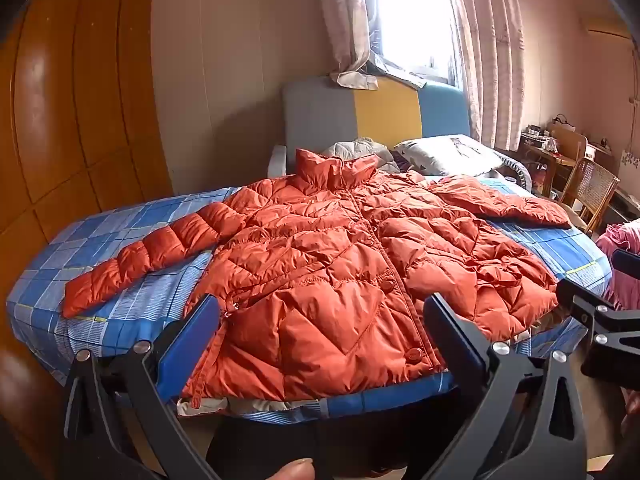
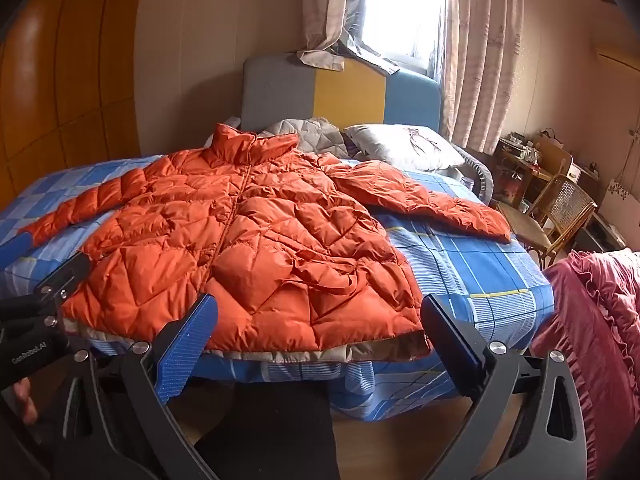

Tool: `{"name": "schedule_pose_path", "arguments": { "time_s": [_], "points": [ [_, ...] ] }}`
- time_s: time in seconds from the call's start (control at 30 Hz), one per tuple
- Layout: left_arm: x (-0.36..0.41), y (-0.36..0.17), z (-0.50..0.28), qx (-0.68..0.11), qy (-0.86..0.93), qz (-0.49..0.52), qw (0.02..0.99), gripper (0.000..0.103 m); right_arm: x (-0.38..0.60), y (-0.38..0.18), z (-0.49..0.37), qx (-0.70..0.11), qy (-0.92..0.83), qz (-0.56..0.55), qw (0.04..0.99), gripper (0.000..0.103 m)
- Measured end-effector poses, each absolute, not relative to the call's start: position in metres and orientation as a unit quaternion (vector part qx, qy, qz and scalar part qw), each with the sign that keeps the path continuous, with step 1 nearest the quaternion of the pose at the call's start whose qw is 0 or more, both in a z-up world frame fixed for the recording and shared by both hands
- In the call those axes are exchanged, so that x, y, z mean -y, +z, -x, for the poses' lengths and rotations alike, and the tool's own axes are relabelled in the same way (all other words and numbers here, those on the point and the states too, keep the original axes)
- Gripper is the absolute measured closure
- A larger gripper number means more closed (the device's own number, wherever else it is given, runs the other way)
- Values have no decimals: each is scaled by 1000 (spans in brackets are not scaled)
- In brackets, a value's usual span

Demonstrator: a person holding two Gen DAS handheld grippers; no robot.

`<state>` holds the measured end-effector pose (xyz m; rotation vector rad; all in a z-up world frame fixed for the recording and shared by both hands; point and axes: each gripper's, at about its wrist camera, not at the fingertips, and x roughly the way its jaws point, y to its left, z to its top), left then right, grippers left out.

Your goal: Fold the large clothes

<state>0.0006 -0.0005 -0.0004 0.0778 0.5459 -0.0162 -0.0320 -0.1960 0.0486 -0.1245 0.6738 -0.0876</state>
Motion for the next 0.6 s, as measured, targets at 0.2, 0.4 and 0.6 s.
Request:
{"name": "schedule_pose_path", "arguments": {
  "time_s": [0.2, 0.4, 0.6],
  "points": [
    [3, 0, -1, -270, -12, -38, 962, 2, 194, 49, 29, -337, -43, 61, 939, 3],
    [9, 2, -3, -272, -14, -37, 961, 2, 198, 43, 32, -338, -42, 59, 938, 3],
    [0, -1, 1, -269, -11, -33, 963, 2, 199, 43, 30, -342, -42, 59, 937, 3]
  ]
}}
